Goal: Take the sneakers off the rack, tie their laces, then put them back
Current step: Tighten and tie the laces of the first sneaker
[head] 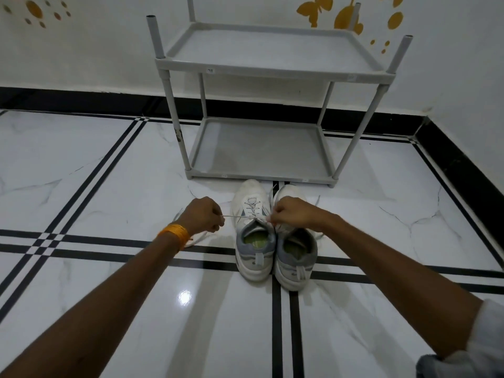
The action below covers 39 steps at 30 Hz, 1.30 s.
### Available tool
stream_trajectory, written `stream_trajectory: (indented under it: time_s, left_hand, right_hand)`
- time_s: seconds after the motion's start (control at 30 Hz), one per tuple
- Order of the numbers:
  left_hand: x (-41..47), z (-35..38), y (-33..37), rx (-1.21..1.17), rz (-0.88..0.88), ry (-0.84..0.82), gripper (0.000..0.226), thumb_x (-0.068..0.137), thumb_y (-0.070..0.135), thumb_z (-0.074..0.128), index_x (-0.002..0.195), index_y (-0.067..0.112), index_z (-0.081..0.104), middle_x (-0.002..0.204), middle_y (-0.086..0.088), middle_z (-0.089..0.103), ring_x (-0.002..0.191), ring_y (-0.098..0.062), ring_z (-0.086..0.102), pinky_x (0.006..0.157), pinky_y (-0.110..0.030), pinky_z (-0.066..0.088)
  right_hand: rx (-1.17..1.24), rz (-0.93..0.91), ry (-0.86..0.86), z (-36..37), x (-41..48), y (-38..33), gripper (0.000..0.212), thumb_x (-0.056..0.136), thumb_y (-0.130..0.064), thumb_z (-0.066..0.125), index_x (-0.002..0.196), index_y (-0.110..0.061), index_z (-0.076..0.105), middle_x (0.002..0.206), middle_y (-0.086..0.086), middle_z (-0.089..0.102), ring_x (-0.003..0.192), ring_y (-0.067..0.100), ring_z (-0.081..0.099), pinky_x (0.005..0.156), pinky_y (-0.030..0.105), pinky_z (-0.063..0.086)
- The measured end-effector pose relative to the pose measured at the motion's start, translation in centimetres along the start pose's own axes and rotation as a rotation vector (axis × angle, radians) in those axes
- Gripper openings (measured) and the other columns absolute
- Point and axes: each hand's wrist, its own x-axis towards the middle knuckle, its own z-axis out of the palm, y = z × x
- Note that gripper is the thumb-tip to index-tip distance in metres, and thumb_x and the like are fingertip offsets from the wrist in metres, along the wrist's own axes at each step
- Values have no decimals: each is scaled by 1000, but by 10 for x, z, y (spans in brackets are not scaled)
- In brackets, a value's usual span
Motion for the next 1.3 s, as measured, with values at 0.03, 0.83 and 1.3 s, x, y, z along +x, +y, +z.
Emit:
stream_trajectory:
  time_s: [0.03, 0.83, 1.3]
  left_hand:
    - [-2, -8, 3, -67, -14, -72, 16, 87, 18, 68, 88, 4, 76, 81, -8, 75, 71, -14, 65, 63, -21, 52]
    - [1, 59, 42, -608, 253, 411, 20, 92, 21, 63, 103, 8, 74, 94, -7, 75, 85, -17, 69, 72, -26, 58]
    - [10, 52, 36, -784, 140, 345, 16, 81, 16, 75, 92, 5, 71, 83, -9, 74, 75, -18, 70, 64, -22, 54]
  right_hand:
    - [209, -3, -9, -3, 1, -2, 28, 92, -28, 61, 84, -2, 69, 87, 5, 67, 80, 16, 59, 70, 26, 45]
    - [1105, 38, 279, 40, 26, 2, 23, 86, -9, 71, 107, -1, 68, 86, 22, 73, 70, 24, 69, 68, 33, 58]
    - [1082, 35, 15, 23, 23, 5, 28, 84, 6, 66, 111, -1, 65, 104, 27, 70, 84, 30, 70, 74, 31, 62]
